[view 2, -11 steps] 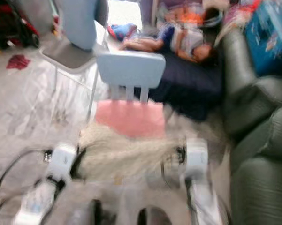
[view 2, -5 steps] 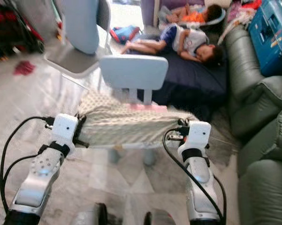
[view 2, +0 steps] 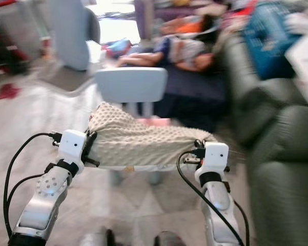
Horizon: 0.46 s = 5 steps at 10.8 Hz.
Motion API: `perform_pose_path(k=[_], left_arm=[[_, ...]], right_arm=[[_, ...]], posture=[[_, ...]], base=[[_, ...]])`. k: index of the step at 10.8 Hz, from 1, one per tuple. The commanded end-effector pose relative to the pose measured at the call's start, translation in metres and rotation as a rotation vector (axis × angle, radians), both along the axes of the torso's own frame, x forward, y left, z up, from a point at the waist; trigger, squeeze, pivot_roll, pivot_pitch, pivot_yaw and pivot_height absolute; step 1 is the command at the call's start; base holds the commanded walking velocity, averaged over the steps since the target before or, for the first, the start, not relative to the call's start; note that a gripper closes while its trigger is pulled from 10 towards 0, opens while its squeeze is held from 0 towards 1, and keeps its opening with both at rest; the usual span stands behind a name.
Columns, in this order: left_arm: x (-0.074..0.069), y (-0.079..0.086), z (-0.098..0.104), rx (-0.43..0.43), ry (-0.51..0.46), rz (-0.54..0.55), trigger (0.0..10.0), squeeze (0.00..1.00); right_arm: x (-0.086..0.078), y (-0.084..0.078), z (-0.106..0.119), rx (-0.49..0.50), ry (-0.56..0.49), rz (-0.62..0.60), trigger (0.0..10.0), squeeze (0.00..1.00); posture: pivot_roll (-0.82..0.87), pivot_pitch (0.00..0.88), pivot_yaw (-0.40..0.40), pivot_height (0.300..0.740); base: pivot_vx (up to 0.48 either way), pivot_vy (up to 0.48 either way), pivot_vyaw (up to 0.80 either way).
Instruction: Move the pillow to the sofa
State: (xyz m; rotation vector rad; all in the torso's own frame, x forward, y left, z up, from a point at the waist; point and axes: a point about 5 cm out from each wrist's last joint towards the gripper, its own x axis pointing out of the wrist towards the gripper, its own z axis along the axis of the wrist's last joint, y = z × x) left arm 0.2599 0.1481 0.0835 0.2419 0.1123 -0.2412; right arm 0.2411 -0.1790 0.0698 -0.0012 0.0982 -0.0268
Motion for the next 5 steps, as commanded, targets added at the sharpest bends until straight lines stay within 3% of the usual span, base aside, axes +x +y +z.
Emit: perform_pose_path(k=[1,5], left_arm=[[0.0050,-0.0059,0.0071,-0.019,-0.039,-0.010,10.0,0.00],[-0.0027,-0.0127,0.0058,-0.081,-0.013,-0.025,10.0,0.00]], right_arm=[[0.0047,0.0006,0.0024,-0.023,-0.006,0.030,10.0,0.00],[0.0121,0.0042,0.0007,-0.018,0.010,0.053,10.0,0.00]], posture=[[-0.01,0.000,-0.037,0.740],[0.00,0.013,-0.040,0.740]], base=[[0.000,0.000,-0.80],[0.000,0.000,-0.80]])
